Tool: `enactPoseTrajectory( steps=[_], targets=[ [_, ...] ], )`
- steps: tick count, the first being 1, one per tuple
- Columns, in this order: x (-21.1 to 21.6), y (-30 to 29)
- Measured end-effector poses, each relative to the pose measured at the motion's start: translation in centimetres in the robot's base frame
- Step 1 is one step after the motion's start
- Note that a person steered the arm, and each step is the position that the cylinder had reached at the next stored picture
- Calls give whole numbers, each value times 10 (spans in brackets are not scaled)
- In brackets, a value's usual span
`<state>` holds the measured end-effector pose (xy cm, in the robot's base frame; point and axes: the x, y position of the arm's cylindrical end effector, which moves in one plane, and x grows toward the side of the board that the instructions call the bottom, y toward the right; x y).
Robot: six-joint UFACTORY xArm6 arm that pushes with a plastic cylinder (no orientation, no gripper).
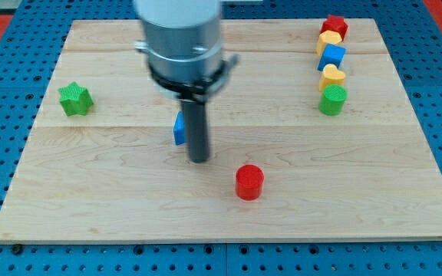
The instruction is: Place the blue triangle to the bottom right of the green star
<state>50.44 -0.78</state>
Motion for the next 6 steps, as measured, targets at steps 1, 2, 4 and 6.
enactPoseTrajectory(
  steps=[1,2,4,6],
  targets=[
    [-42,6],
    [-67,-93],
    [-38,-87],
    [-22,-157]
  ],
)
